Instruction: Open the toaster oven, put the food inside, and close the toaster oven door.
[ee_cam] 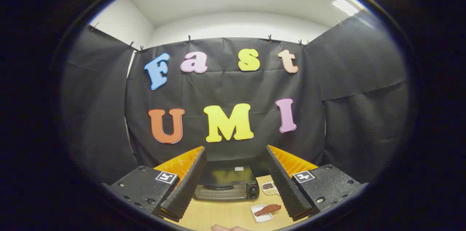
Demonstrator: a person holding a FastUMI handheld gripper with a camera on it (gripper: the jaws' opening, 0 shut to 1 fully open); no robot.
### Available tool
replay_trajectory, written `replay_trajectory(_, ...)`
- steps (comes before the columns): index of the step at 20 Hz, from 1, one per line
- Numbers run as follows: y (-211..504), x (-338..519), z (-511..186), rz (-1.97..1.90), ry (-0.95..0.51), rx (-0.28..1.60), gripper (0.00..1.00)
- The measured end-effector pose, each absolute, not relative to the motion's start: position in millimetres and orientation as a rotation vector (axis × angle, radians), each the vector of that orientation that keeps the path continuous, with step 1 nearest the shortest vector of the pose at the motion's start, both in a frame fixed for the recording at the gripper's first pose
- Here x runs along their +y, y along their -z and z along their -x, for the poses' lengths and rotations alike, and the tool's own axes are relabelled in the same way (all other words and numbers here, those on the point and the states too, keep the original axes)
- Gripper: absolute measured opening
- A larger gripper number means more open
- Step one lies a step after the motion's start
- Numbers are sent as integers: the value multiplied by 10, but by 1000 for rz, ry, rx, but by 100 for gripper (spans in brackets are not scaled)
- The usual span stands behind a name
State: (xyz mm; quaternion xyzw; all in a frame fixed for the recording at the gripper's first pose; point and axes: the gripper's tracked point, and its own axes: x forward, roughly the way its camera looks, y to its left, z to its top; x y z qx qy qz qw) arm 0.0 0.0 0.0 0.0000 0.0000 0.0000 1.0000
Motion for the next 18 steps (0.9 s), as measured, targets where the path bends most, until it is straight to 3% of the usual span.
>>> replay_trajectory(11, 41, -83, -84, -6, 36, -3, 100)
replay_trajectory(18, 490, 53, -621, -7, -4, 63, 100)
